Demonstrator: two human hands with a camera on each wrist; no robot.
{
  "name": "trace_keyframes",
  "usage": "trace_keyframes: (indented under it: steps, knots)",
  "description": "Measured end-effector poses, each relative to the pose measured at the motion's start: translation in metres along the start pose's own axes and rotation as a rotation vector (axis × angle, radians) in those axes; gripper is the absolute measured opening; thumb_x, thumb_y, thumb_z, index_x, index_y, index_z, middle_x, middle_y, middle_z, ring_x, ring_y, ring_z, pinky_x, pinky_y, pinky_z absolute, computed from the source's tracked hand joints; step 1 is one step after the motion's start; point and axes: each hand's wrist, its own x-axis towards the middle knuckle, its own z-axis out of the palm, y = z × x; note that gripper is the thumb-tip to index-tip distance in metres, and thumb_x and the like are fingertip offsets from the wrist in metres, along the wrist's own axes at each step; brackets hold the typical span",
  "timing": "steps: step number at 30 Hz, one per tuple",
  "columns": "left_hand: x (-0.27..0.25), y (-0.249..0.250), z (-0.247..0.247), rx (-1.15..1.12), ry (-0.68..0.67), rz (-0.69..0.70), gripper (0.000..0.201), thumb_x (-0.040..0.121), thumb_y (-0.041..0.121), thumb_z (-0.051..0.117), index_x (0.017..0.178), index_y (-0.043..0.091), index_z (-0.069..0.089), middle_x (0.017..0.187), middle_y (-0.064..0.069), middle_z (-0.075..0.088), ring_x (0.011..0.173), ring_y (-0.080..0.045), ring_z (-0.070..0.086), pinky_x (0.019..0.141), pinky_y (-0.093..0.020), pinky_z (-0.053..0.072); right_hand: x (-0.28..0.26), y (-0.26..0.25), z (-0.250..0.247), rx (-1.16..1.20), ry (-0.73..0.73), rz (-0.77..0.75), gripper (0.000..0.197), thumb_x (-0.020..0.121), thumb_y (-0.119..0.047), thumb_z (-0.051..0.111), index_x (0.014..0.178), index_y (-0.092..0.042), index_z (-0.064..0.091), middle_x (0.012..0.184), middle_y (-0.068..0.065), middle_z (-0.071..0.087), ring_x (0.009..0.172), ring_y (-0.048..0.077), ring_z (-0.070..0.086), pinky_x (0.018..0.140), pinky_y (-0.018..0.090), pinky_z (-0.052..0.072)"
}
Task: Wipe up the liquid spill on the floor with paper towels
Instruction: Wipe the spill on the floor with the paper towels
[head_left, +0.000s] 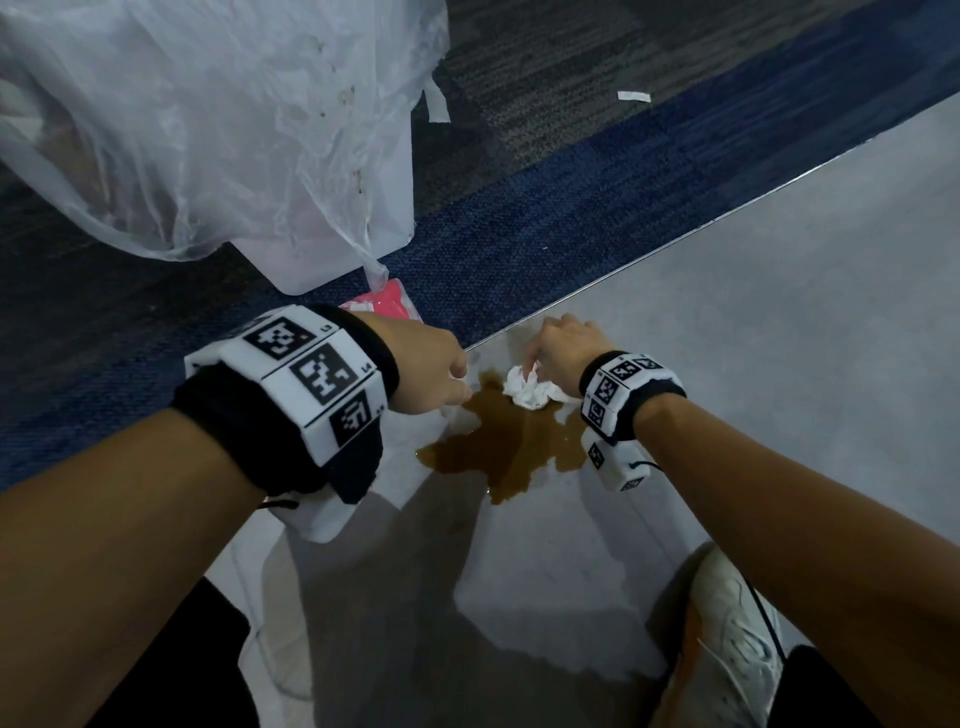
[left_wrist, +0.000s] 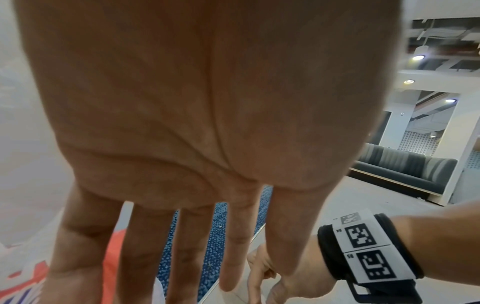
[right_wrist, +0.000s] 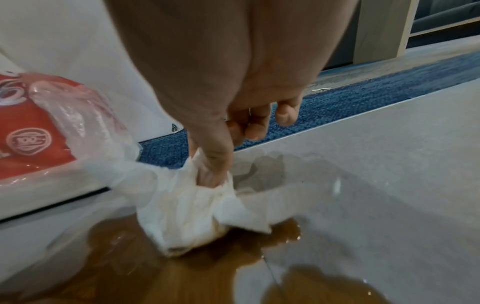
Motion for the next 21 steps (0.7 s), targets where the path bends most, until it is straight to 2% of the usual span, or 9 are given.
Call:
trace_keyframes:
  steps: [3,5,9,13,16,21]
  knots:
    - [-0.002,-0.002,0.0,-0.006,0.002,0.005,0.05,0.099,0.041,0.035,0.144,0.02,0.039,0.147,-0.003,0.042,0.132,-0.021,0.043,0.111,-0.039,0.034,-0.004,0.003,-0.008,0.101,-0.029,-0.014,0.019,0.088,-0.017,0.062,0.086,-0.034,0.071,0.103,-0.002,0.053,0.106,0.02,0.047,0.094,0.036,0.039]
    - [-0.002,-0.005,0.001,0.001,0.012,0.006,0.049,0.099,0.042,0.035,0.143,0.021,0.04,0.147,-0.002,0.043,0.131,-0.021,0.044,0.111,-0.039,0.034,0.0,-0.001,-0.013,0.152,0.033,-0.022,0.024,0.09,-0.014,0.059,0.082,-0.033,0.07,0.097,-0.003,0.051,0.103,0.02,0.048,0.093,0.035,0.042]
    - [-0.005,-0.011,0.003,0.015,0.019,-0.014,0.048,0.099,0.043,0.035,0.142,0.022,0.042,0.145,-0.001,0.046,0.13,-0.021,0.045,0.11,-0.038,0.034,0.012,-0.021,-0.014,0.141,0.137,-0.03,0.025,0.089,-0.019,0.062,0.074,-0.038,0.061,0.093,-0.006,0.052,0.103,0.022,0.049,0.092,0.037,0.042]
    - [-0.005,-0.016,0.005,0.009,0.024,-0.03,0.049,0.099,0.044,0.036,0.143,0.023,0.041,0.147,-0.001,0.044,0.131,-0.02,0.044,0.111,-0.038,0.033,0.018,-0.035,0.0,0.079,0.177,-0.046,0.017,0.087,-0.019,0.065,0.082,-0.035,0.067,0.103,0.001,0.057,0.104,0.025,0.049,0.09,0.038,0.04]
    - [-0.005,-0.018,0.007,0.004,0.019,-0.027,0.049,0.099,0.044,0.035,0.142,0.022,0.042,0.146,-0.002,0.044,0.131,-0.02,0.045,0.111,-0.039,0.034,0.017,-0.035,0.006,0.07,0.207,-0.036,0.015,0.087,-0.019,0.065,0.087,-0.035,0.068,0.103,0.002,0.055,0.103,0.024,0.049,0.089,0.038,0.04]
    - [-0.007,-0.012,0.003,-0.009,0.027,-0.012,0.047,0.099,0.042,0.036,0.14,0.022,0.044,0.143,-0.003,0.048,0.129,-0.021,0.046,0.11,-0.037,0.035,0.007,-0.039,0.013,0.074,0.166,-0.047,0.016,0.086,-0.019,0.066,0.088,-0.035,0.067,0.099,-0.002,0.049,0.106,0.023,0.047,0.088,0.038,0.038]
